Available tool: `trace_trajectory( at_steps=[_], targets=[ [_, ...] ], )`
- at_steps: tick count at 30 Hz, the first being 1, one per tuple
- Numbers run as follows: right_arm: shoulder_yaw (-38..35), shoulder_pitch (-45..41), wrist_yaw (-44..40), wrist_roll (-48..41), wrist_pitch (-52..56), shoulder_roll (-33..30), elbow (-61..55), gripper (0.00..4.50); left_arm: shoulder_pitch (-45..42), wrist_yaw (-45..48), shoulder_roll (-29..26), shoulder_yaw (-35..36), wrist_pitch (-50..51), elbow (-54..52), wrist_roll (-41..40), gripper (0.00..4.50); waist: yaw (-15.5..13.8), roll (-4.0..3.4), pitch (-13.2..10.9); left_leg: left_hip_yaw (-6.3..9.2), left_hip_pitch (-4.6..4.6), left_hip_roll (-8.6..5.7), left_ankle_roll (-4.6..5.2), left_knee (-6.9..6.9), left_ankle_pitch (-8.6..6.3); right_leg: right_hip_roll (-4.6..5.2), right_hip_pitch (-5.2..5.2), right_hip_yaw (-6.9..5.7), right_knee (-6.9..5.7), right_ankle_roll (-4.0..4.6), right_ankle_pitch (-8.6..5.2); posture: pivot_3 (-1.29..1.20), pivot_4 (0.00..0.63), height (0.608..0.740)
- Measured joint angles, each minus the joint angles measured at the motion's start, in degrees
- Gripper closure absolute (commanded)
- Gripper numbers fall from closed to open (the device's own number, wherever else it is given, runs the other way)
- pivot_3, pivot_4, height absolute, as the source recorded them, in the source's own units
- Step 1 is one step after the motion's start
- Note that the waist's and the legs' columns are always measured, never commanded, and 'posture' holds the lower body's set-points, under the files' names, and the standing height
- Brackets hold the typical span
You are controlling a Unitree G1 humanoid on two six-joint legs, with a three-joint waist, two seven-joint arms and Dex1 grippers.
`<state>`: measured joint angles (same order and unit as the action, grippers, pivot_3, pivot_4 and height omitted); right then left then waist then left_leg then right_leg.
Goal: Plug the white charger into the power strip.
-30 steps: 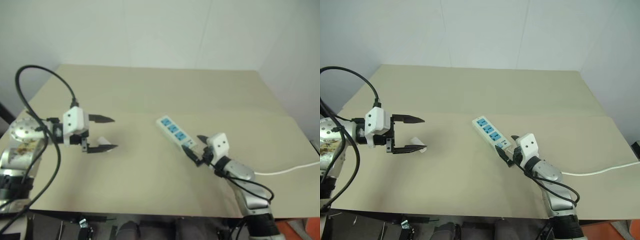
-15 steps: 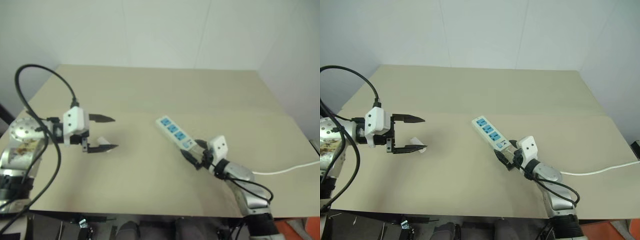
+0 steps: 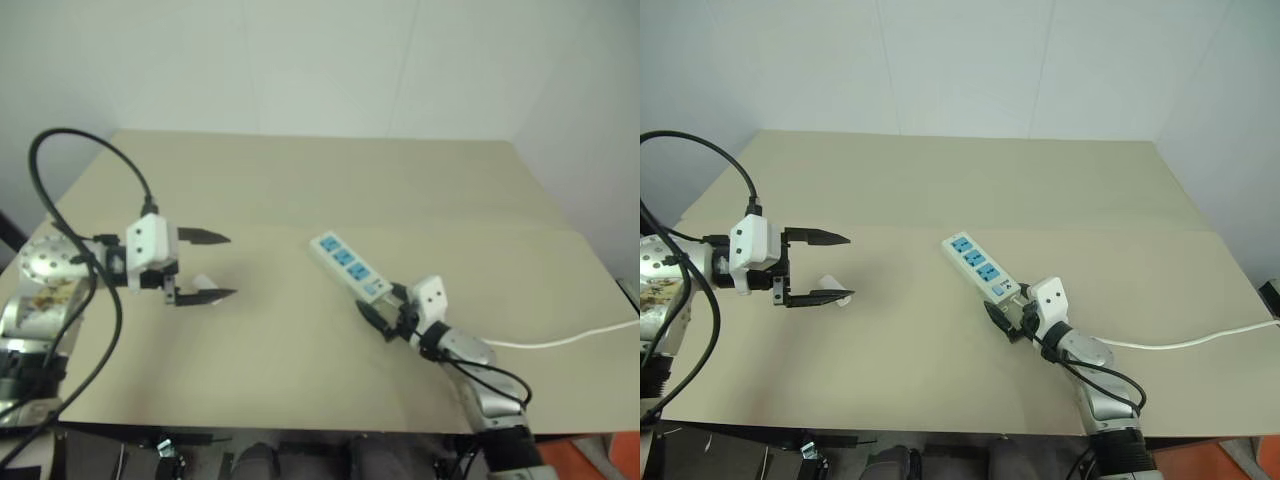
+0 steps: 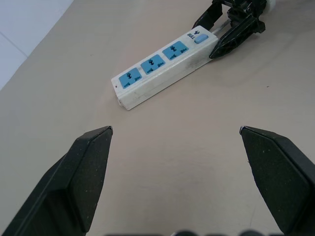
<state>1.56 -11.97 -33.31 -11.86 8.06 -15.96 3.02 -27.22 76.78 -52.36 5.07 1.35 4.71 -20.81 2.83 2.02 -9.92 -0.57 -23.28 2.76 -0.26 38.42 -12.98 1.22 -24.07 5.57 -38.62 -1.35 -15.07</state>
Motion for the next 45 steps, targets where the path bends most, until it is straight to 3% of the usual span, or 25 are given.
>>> trace_trajectory(
  at_steps=[2, 12, 18, 21, 26, 31, 36, 40, 45],
  targets=[
    [0.1, -0.2, 0.0, 0.5, -0.6, 0.0, 0.4, 1.09, 0.0, -0.2, 0.0, 0.0, 0.0, 0.0, 0.1, 0.00, 0.0, 0.01, 0.0, 0.00, 0.01, 0.01, 0.00, 0.00, 0.00, -0.01, 0.00, 0.00, -0.01, 0.00, 0.00, 0.00, 0.150, 0.740],
    [0.4, 0.4, -2.0, 0.9, -2.0, -1.3, 0.3, 1.08, -1.3, 0.0, 0.2, -1.1, 0.4, 0.4, 0.4, 0.00, -0.1, 0.02, 0.0, 0.00, -0.03, 0.01, 0.00, 0.00, 0.00, -0.01, -0.01, -0.01, 0.01, 0.00, 0.00, 0.00, 0.150, 0.740],
    [-0.5, 1.1, -17.3, -7.5, 0.7, -9.9, 0.0, 1.08, -16.3, 5.8, -0.3, -8.3, 5.2, 7.1, 4.0, 0.00, -0.8, 0.02, 0.0, 0.05, -0.11, -0.05, 0.00, 0.20, 0.00, -0.01, 0.09, -0.07, 0.07, -0.02, -0.01, 0.00, 0.150, 0.740],
    [-0.1, 0.3, -25.4, -8.6, 0.1, -14.4, 0.9, 1.08, -23.1, 11.7, -0.3, -13.4, 2.5, 11.8, 6.2, 0.00, -0.4, 0.02, 0.0, 0.05, -0.12, -0.05, 0.01, 0.20, 0.00, -0.01, 0.07, -0.05, 0.07, -0.03, -0.02, 0.00, 0.150, 0.740],
    [3.4, -1.2, -33.9, -7.8, -1.1, -18.1, 2.4, 1.08, -36.4, 15.4, -3.4, -33.7, -9.9, 20.1, 8.9, 0.00, 0.0, 0.03, 0.0, 0.17, -0.17, -0.04, 0.01, 0.24, 0.00, -0.08, 0.02, -0.03, -0.02, -0.03, -0.02, 0.00, 0.150, 0.740],
    [6.2, -3.3, -35.1, -4.7, -3.3, -18.2, 3.3, 1.08, -49.1, 15.5, -5.7, -53.2, -20.2, 26.0, 9.2, 0.00, 0.1, 0.03, 0.0, 0.19, -0.12, -0.06, 0.01, 0.26, -0.01, -0.09, 0.07, -0.01, -0.01, -0.22, -0.13, 0.00, 0.150, 0.740],
    [6.7, -3.4, -34.4, -3.8, -4.2, -17.5, 3.4, 1.08, -56.7, 15.5, -6.9, -71.3, -26.8, 26.4, 4.7, 0.00, 0.3, 0.05, 0.0, 0.20, -0.05, -0.03, 0.02, 0.28, -0.01, -0.10, 0.09, 0.02, -0.07, -0.29, -0.17, 0.00, 0.150, 0.740],
    [6.7, -2.6, -32.6, -3.1, -4.1, -16.6, 2.4, 1.08, -58.8, 15.6, -5.5, -78.4, -31.5, 28.1, 5.1, 0.00, 0.6, 0.08, 0.0, 0.23, 0.04, -0.03, 0.02, 0.33, -0.01, -0.15, 0.12, 0.02, -0.23, -0.33, -0.22, 0.00, 0.150, 0.740],
    [6.8, -1.2, -30.4, -2.8, -3.8, -16.0, 0.5, 1.08, -58.8, 15.6, -3.1, -81.9, -36.4, 32.0, 8.9, 0.00, 0.8, 0.09, 0.0, 0.29, 0.02, 0.04, 0.02, 0.38, 0.00, -0.28, 0.10, 0.06, -0.27, -0.38, -0.26, 0.00, 0.150, 0.740]
  ],
)
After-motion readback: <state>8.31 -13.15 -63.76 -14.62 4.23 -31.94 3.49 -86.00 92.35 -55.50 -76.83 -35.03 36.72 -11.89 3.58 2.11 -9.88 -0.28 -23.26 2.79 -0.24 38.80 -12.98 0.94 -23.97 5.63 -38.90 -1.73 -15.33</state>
